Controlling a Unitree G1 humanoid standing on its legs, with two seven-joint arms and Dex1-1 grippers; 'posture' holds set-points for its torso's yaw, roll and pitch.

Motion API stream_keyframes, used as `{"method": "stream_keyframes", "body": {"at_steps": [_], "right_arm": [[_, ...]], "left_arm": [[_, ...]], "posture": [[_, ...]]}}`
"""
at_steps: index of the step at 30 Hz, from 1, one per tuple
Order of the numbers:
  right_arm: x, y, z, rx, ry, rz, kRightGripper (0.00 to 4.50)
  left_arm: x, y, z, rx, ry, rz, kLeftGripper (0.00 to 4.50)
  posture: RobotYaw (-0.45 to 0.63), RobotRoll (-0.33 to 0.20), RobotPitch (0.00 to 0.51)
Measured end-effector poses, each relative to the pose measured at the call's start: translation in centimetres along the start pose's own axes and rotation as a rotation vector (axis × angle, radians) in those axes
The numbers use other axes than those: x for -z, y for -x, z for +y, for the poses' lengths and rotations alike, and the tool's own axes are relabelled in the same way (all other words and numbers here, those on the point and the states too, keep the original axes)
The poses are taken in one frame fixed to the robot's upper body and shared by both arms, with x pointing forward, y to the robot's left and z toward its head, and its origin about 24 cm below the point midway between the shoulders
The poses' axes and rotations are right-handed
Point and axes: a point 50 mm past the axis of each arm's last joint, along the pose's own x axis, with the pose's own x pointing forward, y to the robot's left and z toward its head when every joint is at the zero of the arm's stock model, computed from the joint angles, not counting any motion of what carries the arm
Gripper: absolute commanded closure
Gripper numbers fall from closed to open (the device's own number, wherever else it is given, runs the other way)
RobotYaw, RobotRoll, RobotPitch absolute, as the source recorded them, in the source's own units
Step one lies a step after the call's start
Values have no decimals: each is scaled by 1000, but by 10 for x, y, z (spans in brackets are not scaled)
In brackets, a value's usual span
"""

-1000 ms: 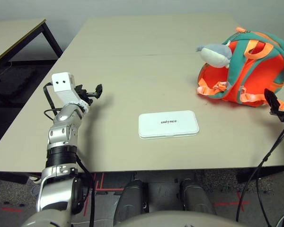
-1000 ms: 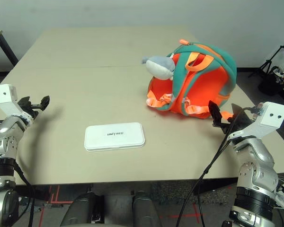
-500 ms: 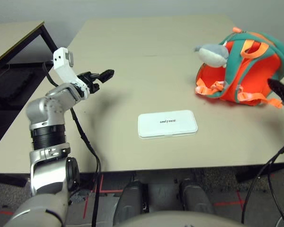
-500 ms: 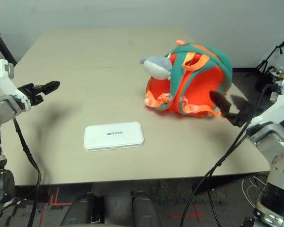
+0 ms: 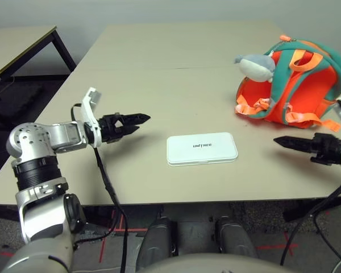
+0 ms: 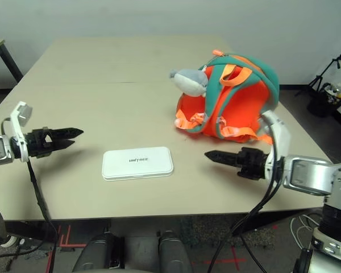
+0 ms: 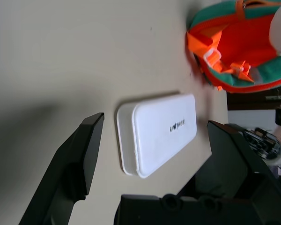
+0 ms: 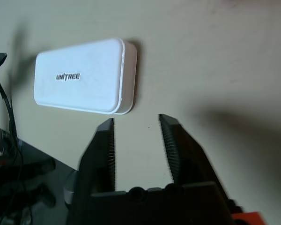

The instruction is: Put the pencil case into the backpack and zip it.

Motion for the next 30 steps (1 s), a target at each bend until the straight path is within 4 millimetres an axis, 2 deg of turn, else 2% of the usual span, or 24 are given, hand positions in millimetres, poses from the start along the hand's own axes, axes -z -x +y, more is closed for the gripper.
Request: {"method": "stream_keyframes", "body": {"at_steps": [3,4,6,7,9,12,15,19,30], "right_arm": [[-2,-10,3,-9,3,34,4380],[-2,-12,3,-10,5,43,4446],[-1,-16,4,-12,10,63,4446],[-1,-18,5,-16,11,62,4271],[-3,-21,8,-29,18,54,3876],[-4,-25,10,-38,24,48,2931],[-3,-28,9,-33,19,45,3197],[-2,-34,10,-40,14,47,4464],[-6,-57,9,49,28,39,4464]], "left_arm": [[4,-3,2,-11,12,17,0],[5,-4,2,-15,13,20,0],[6,-6,2,-18,14,26,0],[6,-7,2,-20,15,28,0],[7,-8,0,-10,15,29,0],[7,-9,-3,13,13,34,0],[8,-10,-5,15,12,39,0],[9,-13,-5,9,12,50,0],[18,-25,-7,31,23,107,0]], "posture": [[31,0,62],[33,0,63],[35,0,67],[35,0,68],[35,0,70],[37,0,72],[38,0,75],[38,0,79],[53,0,79]]}}
